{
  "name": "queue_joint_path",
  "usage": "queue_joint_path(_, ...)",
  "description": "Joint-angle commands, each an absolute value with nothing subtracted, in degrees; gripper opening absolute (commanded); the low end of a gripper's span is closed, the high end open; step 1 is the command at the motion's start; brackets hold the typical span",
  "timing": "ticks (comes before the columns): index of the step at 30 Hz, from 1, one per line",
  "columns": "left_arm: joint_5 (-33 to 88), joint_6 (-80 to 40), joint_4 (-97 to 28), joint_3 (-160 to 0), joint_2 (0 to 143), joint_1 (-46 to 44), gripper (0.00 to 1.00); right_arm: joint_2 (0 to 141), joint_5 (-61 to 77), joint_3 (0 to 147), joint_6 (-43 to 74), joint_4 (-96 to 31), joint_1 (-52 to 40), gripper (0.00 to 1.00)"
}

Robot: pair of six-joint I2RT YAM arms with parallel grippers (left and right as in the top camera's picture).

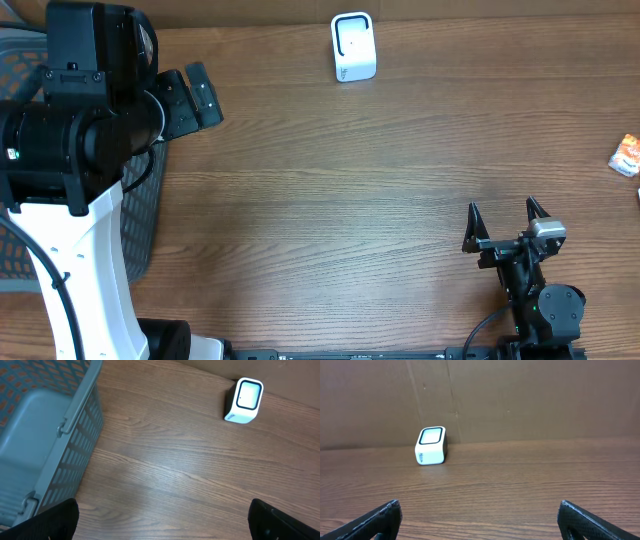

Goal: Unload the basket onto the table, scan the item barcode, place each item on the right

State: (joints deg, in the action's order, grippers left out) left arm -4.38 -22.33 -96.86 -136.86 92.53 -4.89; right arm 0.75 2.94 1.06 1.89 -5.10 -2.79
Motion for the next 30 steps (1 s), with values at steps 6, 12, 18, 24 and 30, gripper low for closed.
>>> queue_joint_path(6,-4.9,-21.8,-96.8,-137.0,92.6,-4.8,1.00,0.2,2.6,0.4,1.7,-4.7,-3.3,1.00)
queue_joint_path(12,-0.4,-21.9,-96.8,-137.0,91.3,-4.8,1.00,0.2,2.6,0.4,1.7,-4.7,-3.3,1.00)
queue_joint_path(18,0.1,-23.1,-96.7,-131.7,86.0,-4.9,1.00,0.2,2.6,0.4,1.7,-4.7,-3.3,1.00)
queue_joint_path(24,1.4,-24.0,-88.3,-115.2,76.4,-4.9,1.00,0.2,2.6,0.4,1.7,-4.7,-3.3,1.00)
queue_joint_path(30,5.3,-22.9,-68.3,-88.3,60.8,-4.9,1.00,0.2,2.6,0.4,1.7,-4.7,-3.3,1.00)
